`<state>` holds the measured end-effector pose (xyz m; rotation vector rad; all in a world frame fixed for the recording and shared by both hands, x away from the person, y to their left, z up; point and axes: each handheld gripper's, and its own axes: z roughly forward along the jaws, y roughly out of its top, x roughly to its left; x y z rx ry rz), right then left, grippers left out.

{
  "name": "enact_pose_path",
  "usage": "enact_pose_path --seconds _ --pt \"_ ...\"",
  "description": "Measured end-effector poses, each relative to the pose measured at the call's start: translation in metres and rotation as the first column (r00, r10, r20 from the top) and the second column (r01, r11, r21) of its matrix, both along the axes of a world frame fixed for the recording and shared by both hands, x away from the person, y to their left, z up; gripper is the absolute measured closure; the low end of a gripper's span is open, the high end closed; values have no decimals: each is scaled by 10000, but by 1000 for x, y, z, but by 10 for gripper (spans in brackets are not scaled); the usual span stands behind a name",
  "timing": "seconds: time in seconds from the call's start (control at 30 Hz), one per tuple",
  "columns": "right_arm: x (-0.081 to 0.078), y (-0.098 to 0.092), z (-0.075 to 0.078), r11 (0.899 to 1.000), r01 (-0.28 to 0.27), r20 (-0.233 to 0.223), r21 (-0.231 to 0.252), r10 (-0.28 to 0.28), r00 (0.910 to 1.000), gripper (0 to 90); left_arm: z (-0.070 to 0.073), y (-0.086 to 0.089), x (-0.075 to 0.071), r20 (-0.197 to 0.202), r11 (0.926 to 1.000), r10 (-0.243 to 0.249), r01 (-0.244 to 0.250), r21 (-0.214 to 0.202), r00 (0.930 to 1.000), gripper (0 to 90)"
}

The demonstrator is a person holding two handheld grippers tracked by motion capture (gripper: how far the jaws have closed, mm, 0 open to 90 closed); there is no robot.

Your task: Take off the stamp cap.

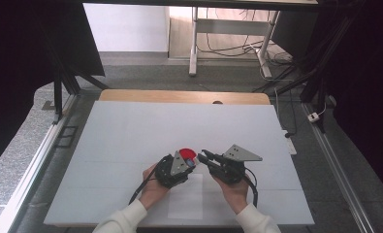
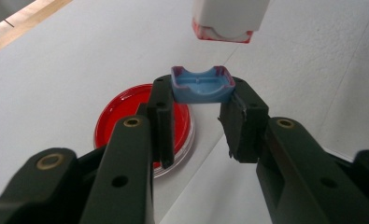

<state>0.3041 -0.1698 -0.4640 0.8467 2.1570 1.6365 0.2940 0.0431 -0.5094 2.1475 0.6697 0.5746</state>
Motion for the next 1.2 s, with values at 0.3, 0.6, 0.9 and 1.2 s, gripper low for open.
enact_pose_path --seconds 0.3,0.6,0.9,1.2 --pt "0 -1 1 10000 1 42 -18 -1 10000 754 2 8 1 -19 9999 58 -58 -126 10000 658" --pt "1 -6 2 9999 115 124 -7 -115 9999 753 8 32 -4 -147 9986 165 -172 -503 9998 658" --pt "2 -8 3 9999 123 134 -35 -122 9998 753 13 62 -11 -266 9956 393 -414 -843 9989 657" --pt "3 -11 4 9998 174 176 -21 -174 9997 753 15 78 -12 -392 9913 547 -590 -1177 9977 656"
